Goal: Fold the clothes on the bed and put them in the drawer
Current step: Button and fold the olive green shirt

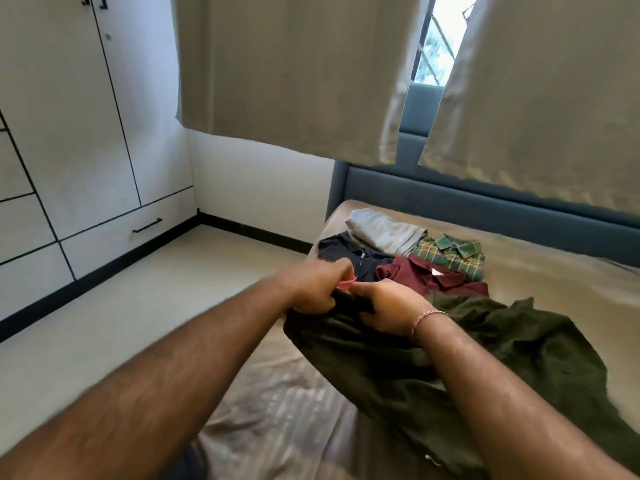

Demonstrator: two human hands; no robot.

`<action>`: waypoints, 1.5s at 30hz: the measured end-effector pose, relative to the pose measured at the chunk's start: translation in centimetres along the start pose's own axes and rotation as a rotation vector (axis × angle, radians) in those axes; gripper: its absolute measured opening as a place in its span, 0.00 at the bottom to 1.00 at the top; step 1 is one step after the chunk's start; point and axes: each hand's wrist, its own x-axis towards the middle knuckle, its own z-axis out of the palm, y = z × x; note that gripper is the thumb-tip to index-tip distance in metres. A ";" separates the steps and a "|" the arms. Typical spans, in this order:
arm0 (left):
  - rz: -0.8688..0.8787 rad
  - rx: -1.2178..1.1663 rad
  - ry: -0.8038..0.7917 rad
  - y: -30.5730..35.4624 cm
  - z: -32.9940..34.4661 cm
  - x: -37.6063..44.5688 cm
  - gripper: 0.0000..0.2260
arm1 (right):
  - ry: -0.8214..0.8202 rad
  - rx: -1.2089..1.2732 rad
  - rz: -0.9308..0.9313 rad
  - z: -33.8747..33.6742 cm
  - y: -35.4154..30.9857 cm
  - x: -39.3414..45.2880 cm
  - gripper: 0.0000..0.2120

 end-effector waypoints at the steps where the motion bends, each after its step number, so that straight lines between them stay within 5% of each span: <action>1: -0.009 0.125 0.037 0.3 -1.6 0.3 0.17 | 0.032 -0.042 0.047 -1.1 0.0 0.1 0.13; 4: -0.136 0.393 0.166 1.1 -6.3 0.6 0.10 | 0.091 -0.208 0.255 -5.4 1.5 -0.3 0.09; 6: -0.183 0.342 0.263 1.5 -8.6 0.6 0.09 | 0.160 -0.280 0.363 -8.3 2.5 -1.7 0.12; 10: -0.131 -0.228 0.492 2.4 -12.7 0.8 0.04 | 0.370 -0.208 0.494 -14.0 4.0 -5.1 0.12; 15: 0.104 -0.840 0.616 6.5 -19.6 -1.0 0.04 | 0.732 0.007 0.403 -22.4 3.5 -10.0 0.16; 21: 0.239 -0.727 0.760 12.0 -29.0 -3.6 0.07 | 0.763 0.084 0.340 -31.2 3.3 -14.8 0.13; 24: 0.205 -0.651 0.847 13.4 -32.8 -5.8 0.08 | 0.692 -0.135 0.447 -34.3 3.8 -17.2 0.04; 28: 0.140 -0.676 0.958 13.4 -36.2 -7.8 0.07 | 0.721 -0.291 0.601 -36.6 3.9 -20.2 0.04; 31: 0.111 -0.796 1.045 13.3 -37.4 -9.0 0.07 | 0.822 0.011 0.550 -37.1 3.5 -21.1 0.03; 35: 0.043 -0.902 1.138 12.2 -37.7 -11.0 0.11 | 0.978 0.797 0.308 -36.3 3.5 -22.4 0.11; 39: 0.110 -0.724 0.990 9.8 -36.0 -12.7 0.12 | 1.055 1.198 0.154 -34.5 3.8 -21.7 0.15; 41: 0.122 -0.490 0.877 8.8 -35.0 -13.4 0.12 | 1.134 1.108 0.212 -33.5 4.5 -20.8 0.05; 45: 0.013 0.034 0.614 6.9 -33.0 -13.2 0.06 | 1.158 0.719 0.384 -31.0 6.0 -20.0 0.06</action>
